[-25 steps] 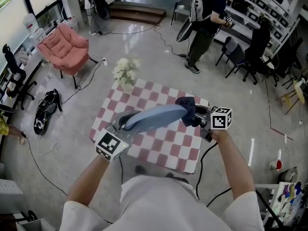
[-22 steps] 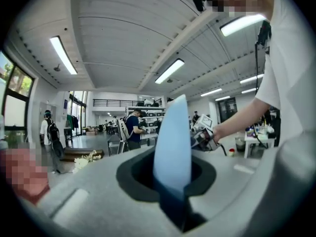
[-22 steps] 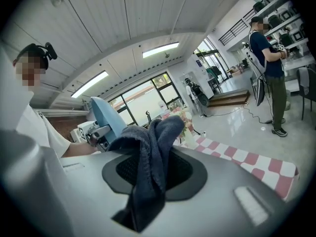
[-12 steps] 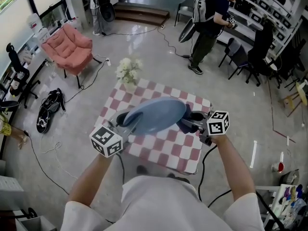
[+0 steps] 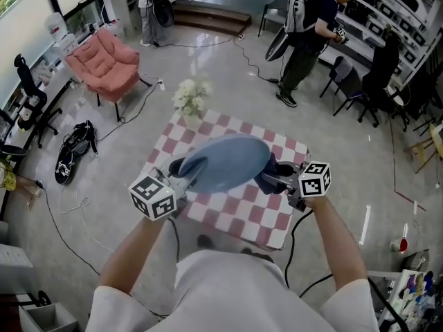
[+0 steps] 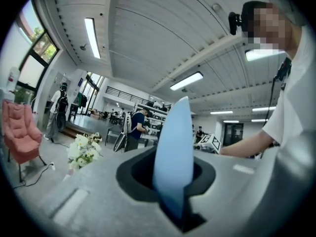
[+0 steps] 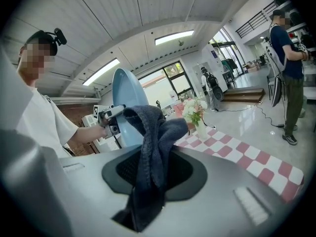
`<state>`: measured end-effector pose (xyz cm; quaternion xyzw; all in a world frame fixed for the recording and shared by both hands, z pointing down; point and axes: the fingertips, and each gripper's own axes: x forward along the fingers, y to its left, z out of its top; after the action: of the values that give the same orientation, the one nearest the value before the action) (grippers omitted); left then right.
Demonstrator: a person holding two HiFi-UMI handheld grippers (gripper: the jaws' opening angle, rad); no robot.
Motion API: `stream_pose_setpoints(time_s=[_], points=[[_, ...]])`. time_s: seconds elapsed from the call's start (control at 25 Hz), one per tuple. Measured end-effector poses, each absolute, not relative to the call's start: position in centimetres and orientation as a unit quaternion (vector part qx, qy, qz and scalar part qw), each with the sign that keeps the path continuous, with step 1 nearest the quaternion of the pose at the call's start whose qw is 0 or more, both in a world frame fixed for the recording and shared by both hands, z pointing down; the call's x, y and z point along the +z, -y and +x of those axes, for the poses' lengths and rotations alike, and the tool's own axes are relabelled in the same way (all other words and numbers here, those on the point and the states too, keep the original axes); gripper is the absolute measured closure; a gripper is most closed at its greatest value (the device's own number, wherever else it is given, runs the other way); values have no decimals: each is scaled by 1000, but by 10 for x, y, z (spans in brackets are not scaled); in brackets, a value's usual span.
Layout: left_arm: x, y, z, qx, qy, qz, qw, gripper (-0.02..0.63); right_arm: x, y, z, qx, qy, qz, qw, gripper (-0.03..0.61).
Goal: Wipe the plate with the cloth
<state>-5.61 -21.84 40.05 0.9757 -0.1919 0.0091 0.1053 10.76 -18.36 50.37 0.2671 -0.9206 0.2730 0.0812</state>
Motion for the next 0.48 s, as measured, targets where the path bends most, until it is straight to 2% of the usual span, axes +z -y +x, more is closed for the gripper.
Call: stream_pose_setpoints(time_s=[0.48], points=[[400, 238, -64, -43, 195, 964, 174, 551, 520, 176, 77, 270, 927, 242, 96, 471]])
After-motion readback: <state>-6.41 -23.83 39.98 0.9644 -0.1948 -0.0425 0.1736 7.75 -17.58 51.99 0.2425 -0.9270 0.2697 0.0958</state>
